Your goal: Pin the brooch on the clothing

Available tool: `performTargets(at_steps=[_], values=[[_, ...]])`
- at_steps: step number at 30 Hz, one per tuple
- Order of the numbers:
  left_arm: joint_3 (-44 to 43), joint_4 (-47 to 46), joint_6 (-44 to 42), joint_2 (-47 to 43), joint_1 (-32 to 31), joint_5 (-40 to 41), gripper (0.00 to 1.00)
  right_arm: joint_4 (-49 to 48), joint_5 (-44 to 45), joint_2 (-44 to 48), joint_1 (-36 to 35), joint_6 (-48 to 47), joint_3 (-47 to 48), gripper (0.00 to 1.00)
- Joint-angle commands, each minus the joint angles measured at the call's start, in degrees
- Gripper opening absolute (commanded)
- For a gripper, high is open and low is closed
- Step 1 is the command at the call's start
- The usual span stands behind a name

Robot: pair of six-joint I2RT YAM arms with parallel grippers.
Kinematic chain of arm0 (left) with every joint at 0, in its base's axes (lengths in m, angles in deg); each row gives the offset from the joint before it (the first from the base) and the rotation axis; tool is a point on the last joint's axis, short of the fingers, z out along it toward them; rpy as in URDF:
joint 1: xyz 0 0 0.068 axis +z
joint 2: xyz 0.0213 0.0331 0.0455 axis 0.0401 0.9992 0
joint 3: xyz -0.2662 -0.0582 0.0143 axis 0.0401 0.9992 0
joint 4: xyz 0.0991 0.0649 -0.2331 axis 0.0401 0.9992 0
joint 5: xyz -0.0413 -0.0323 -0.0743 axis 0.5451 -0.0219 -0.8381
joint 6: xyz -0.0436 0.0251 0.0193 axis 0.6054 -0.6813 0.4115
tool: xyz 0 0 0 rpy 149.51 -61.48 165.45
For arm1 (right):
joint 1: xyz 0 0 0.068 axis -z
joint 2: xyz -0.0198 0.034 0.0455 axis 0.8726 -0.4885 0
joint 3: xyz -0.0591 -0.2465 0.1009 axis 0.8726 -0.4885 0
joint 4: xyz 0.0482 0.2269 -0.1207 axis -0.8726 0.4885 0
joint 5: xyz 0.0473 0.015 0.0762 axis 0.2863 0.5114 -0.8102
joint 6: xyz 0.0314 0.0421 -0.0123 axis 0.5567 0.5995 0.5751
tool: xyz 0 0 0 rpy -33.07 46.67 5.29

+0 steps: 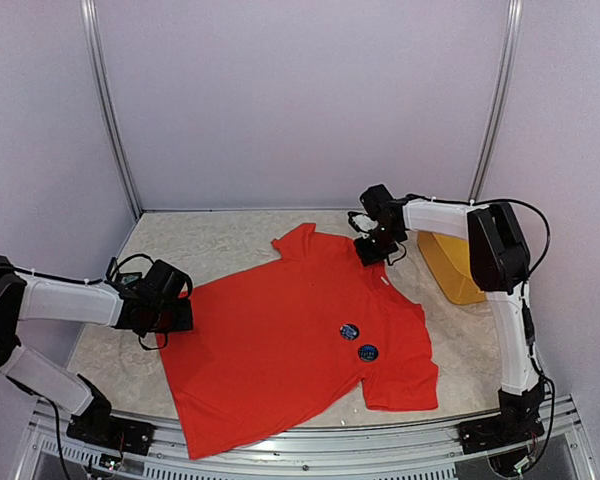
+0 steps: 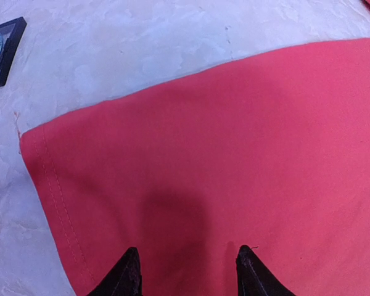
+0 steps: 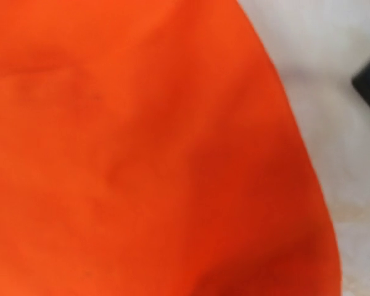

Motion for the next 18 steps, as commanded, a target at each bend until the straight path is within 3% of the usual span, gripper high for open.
performTargets(at_steps=[1, 6, 15, 18], values=[[-2.7, -0.2, -3.4, -3.1, 0.4, 0.2, 0.5, -0.5, -5.4, 4.3, -0.4, -3.1, 1.0, 0.0], [-3.7, -3.1, -4.8, -2.0, 2.7, -1.6, 0.49, -6.4, -3.9, 3.2, -0.5, -0.1, -1.7, 0.03], [-2.9, -3.5, -4.7, 1.3, 3.3, -3.3, 0.49, -3.8, -2.6, -0.3, -0.5, 0.5, 2.8, 0.04], [-5.7, -2.2, -7.3, -0.9, 3.1, -3.6, 0.5, -1.6, 2.5, 0.3, -0.4, -0.8, 6.6, 0.05]])
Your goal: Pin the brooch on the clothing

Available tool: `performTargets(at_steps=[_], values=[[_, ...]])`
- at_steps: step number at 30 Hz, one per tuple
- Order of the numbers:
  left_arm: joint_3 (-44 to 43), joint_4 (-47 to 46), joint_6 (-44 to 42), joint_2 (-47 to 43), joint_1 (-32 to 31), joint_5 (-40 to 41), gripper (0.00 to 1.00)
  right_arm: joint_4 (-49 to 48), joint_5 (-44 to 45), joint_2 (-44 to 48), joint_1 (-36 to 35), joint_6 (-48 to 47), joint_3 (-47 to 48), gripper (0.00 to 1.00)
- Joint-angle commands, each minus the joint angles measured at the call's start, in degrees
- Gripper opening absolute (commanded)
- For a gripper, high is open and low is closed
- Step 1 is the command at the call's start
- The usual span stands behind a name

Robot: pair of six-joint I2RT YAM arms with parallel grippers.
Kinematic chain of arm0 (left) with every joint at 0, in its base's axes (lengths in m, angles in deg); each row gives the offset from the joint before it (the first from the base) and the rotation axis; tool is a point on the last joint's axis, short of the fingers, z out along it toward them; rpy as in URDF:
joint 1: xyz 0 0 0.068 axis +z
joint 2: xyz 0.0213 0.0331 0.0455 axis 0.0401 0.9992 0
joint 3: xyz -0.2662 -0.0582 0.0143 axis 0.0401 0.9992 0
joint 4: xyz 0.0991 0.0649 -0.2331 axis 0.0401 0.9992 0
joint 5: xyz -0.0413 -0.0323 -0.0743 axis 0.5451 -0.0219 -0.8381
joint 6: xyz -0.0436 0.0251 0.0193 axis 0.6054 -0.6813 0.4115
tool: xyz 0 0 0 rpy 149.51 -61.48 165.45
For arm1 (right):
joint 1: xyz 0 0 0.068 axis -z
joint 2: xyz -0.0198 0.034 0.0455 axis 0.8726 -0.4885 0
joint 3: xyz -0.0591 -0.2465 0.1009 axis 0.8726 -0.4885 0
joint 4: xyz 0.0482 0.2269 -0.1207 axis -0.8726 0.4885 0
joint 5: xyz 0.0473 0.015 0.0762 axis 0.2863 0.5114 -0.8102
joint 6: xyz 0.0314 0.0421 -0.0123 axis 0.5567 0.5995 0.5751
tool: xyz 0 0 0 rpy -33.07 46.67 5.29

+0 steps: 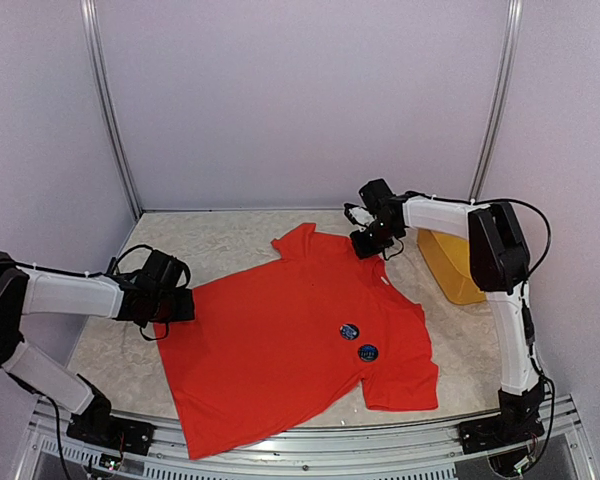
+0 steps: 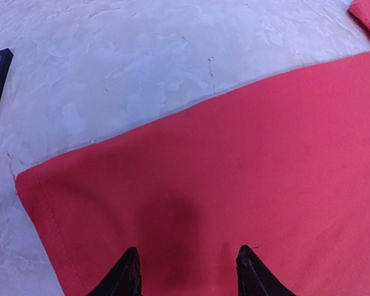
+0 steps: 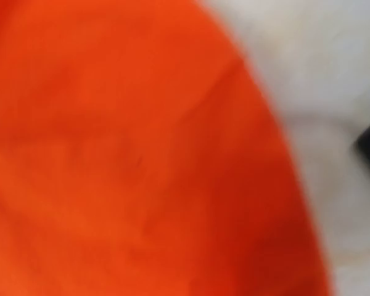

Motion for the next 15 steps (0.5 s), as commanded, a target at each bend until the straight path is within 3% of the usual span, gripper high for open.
performTargets(at_steps=[1, 5, 7, 15], values=[[-3.7, 0.1, -4.7, -3.5, 0.1, -0.3, 0.52, 1.1, 8.7, 0.7, -0.1, -1.2, 5.5, 0.1], [-4.9, -4.5, -12.6, -9.6, -0.9, 1.2, 0.73, -3.0, 23.4, 1.1, 0.7, -6.0, 4.6, 0.35], [-5.0, -6.0, -15.8, -11.8, -1.0, 1.5, 0.81, -3.3, 26.9, -1.2, 0.8, -10.0, 7.0, 0.37], [-8.6, -5.0, -17.0, -10.0, -1.2, 0.3, 0.82, -1.7, 32.2, -10.5, 0.8, -19.4, 18.6, 0.36]])
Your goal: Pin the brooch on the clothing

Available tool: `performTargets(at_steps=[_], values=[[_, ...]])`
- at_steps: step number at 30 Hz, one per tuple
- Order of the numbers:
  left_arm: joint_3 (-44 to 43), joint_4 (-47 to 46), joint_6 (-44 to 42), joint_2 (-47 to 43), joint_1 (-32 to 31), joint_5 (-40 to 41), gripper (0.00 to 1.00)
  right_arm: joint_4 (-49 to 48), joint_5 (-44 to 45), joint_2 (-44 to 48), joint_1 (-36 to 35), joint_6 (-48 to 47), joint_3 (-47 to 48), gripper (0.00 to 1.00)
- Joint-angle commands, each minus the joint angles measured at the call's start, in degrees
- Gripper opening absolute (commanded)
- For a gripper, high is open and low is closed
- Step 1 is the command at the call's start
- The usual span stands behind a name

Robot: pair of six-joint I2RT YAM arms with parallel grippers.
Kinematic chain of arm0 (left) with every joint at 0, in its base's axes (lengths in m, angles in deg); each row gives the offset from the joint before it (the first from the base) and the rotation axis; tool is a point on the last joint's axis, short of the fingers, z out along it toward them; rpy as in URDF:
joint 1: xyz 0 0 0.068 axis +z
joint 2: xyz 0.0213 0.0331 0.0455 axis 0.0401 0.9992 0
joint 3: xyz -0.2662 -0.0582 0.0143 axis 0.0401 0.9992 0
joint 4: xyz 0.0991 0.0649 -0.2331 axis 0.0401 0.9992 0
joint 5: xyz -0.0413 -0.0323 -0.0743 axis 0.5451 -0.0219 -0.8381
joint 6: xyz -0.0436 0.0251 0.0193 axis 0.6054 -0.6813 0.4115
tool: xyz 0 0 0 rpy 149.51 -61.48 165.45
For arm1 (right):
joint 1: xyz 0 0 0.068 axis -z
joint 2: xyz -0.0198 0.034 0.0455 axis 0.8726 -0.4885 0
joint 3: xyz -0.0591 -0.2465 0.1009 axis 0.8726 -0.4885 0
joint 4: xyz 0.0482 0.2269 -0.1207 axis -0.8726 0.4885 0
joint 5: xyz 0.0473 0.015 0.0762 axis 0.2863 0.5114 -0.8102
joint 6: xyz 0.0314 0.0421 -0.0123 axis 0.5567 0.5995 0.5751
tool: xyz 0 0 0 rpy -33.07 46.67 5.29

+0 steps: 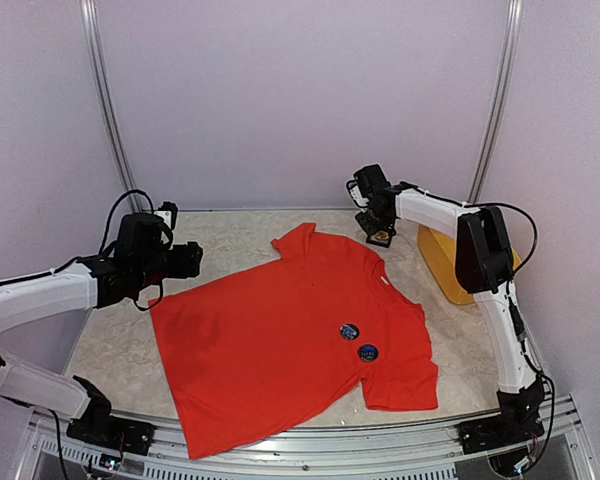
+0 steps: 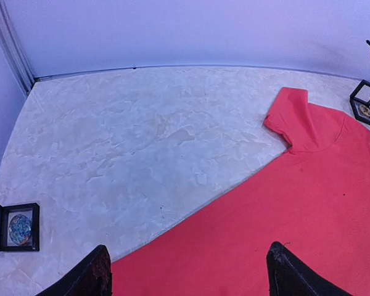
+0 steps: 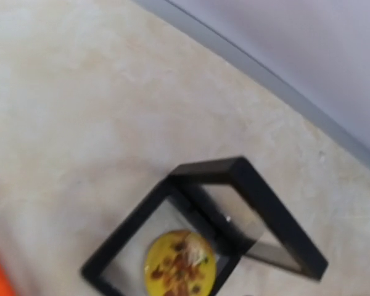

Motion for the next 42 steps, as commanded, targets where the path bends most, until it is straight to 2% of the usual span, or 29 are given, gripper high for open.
performTargets(at_steps=[1, 5, 9, 13, 16, 22, 32, 42], values=[[-2.0, 0.1, -2.8, 2.8, -0.4, -0.7, 0.82, 0.5, 4.2, -3.9, 0.4, -6.1, 4.1, 0.37], [-3.6, 1.8, -3.4, 5.9, -0.5, -0.6, 0.82, 2.0, 1.1, -4.1, 0.8, -4.4, 4.4, 0.45], [-4.7, 2.0, -3.7, 8.4, -0.5, -2.3, 0.81, 3.2, -9.8, -2.4, 3.0, 3.9, 4.3, 0.54], [-5.7, 2.3, -3.9, 10.4, -0.6, -3.1, 0.81, -3.6, -21.3, 1.5, 5.0, 10.6, -3.3, 0.64], [-6.2, 2.7, -4.4, 11.1, -0.6, -3.5, 0.81, -3.8, -22.1, -0.3, 5.6, 11.8, -2.1, 0.67], [-6.3, 4.2, -5.1, 11.5, -0.6, -3.5, 0.8, -1.1, -18.7, -4.5, 6.6, 11.9, 1.9, 0.68], [-6.5, 4.7, -5.0, 12.6, -0.6, -4.5, 0.8, 0.6, -21.5, -9.6, 7.5, 8.3, 5.9, 0.68], [-6.3, 5.2, -5.2, 12.6, -0.5, -4.6, 0.79, 2.8, -24.7, -8.1, 7.9, 7.9, 2.5, 0.61]])
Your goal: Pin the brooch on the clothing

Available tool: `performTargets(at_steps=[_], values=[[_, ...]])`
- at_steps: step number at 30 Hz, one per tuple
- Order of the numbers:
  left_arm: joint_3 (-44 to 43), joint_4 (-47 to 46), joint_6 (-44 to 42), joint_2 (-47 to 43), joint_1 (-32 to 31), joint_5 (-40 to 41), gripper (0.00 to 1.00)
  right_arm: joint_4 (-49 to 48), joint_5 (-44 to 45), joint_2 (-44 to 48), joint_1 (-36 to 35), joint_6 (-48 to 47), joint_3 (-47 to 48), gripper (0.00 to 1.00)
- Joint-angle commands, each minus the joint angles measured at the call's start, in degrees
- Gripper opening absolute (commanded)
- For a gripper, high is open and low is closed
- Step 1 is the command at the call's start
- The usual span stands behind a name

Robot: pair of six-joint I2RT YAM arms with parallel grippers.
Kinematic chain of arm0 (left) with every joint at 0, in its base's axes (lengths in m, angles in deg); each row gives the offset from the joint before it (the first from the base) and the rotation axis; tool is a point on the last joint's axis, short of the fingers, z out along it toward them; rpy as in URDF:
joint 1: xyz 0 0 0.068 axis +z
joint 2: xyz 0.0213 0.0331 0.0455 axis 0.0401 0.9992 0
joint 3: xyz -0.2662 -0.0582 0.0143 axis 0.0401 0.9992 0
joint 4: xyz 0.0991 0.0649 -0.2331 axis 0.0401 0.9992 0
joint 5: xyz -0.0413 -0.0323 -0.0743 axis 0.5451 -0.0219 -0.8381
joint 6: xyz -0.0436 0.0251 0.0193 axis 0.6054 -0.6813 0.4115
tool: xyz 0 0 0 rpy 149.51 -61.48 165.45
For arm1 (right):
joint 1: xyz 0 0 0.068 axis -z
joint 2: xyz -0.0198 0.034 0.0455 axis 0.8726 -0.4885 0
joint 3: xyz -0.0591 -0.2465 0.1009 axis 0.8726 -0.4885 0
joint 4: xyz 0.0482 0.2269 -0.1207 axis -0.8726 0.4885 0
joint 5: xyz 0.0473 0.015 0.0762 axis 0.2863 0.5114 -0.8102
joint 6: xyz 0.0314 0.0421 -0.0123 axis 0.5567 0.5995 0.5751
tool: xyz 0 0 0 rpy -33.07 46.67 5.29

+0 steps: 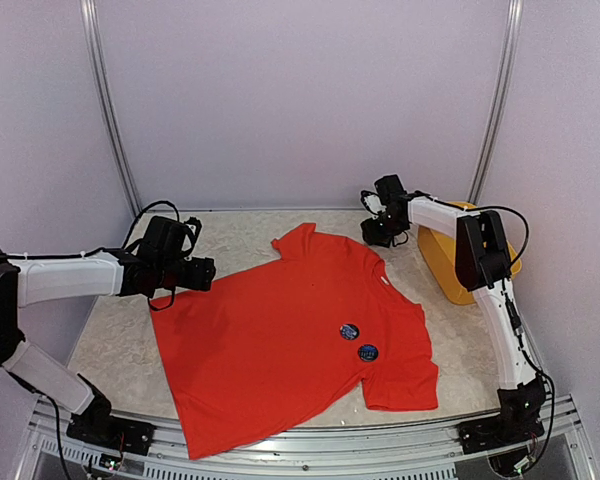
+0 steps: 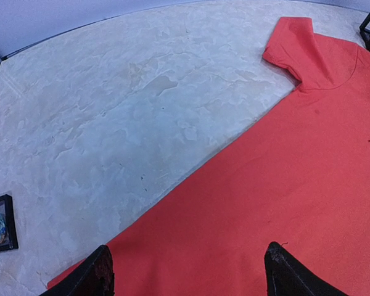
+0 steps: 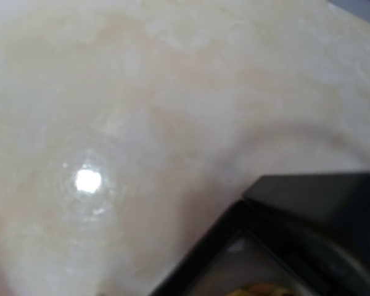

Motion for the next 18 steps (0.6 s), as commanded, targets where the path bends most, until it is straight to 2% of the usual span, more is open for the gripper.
performTargets(at_steps=[1, 9, 13, 18], values=[[-1.4, 0.7, -0.8, 0.3, -0.3, -0.5, 0.79, 3.7, -1.0, 1.2, 0.6, -0.8, -2.7, 0.61], [-1.2, 0.4, -0.5, 0.8, -0.3, -1.4, 0.79, 1.7, 2.4, 5.1, 0.6, -2.3, -1.9, 0.67], [-0.9, 0.5, -0.3, 1.0, -0.3, -1.8, 0.79, 0.8, 4.5, 3.6, 1.0, -2.8, -0.4, 0.71], [-0.2, 0.5, -0.6, 0.8, -0.3, -1.4, 0.78, 2.4, 4.9, 0.1, 1.9, -2.1, 1.1, 0.7]])
